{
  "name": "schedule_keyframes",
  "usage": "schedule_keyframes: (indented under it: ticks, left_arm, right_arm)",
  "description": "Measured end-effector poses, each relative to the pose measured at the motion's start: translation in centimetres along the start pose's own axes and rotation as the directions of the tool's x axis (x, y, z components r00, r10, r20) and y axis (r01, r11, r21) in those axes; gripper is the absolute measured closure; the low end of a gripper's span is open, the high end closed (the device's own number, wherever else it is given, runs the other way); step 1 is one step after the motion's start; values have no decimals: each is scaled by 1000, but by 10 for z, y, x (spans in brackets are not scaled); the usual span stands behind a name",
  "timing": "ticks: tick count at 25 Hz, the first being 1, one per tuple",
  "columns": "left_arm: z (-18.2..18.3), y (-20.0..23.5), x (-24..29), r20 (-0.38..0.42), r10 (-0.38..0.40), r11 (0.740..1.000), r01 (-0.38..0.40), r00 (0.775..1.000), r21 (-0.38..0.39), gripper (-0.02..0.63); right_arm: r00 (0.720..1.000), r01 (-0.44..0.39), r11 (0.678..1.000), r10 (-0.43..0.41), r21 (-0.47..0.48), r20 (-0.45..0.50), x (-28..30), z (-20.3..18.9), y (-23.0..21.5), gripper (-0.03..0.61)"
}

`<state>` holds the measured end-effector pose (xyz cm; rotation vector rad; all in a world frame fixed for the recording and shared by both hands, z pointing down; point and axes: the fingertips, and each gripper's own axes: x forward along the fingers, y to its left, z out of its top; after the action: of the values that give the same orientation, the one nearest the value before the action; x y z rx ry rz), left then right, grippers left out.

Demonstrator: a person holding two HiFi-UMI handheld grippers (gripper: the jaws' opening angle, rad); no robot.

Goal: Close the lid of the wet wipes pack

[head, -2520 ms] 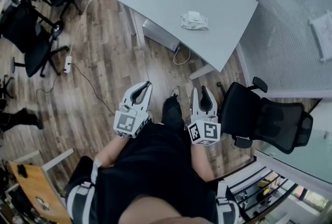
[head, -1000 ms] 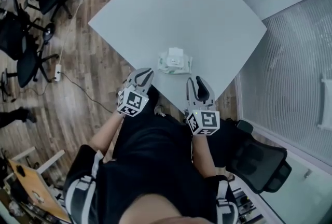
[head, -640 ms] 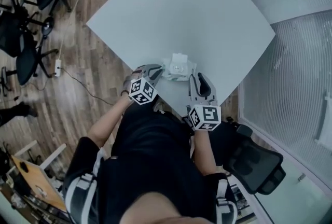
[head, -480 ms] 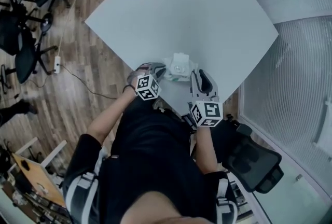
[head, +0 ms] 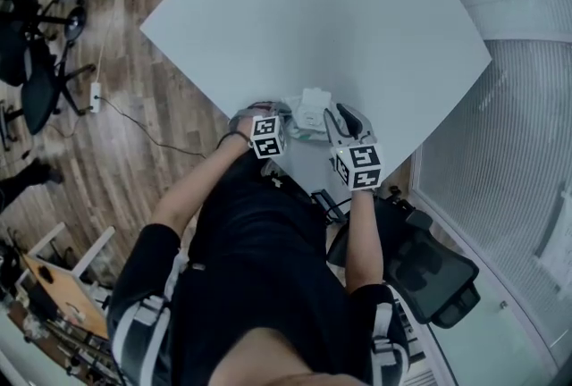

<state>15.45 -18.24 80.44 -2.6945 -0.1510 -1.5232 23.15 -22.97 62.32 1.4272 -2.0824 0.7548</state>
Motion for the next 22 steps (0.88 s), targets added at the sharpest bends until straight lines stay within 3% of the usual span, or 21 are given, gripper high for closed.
schedule_keyframes:
  ticks: [4, 8, 14, 22]
  left_arm:
    - [3, 0, 7, -34, -78, 997, 78, 996, -10, 575]
    - [2, 2, 8, -71, -150, 989, 150, 986, -12, 567]
    - [0, 8, 11, -81, -177, 984, 177, 981, -3, 560]
    - [1, 7, 10, -61, -226, 974, 226, 972, -14, 560]
  right_arm:
    - [986, -99, 991, 86, -89, -139, 29, -17, -8, 446]
    - [945, -214, 965, 166, -149, -282, 63, -35, -13, 446]
    - [851, -362, 913, 241, -189, -468, 114, -68, -27, 448]
    - [733, -483, 856, 280, -185, -619, 144, -104, -38, 420]
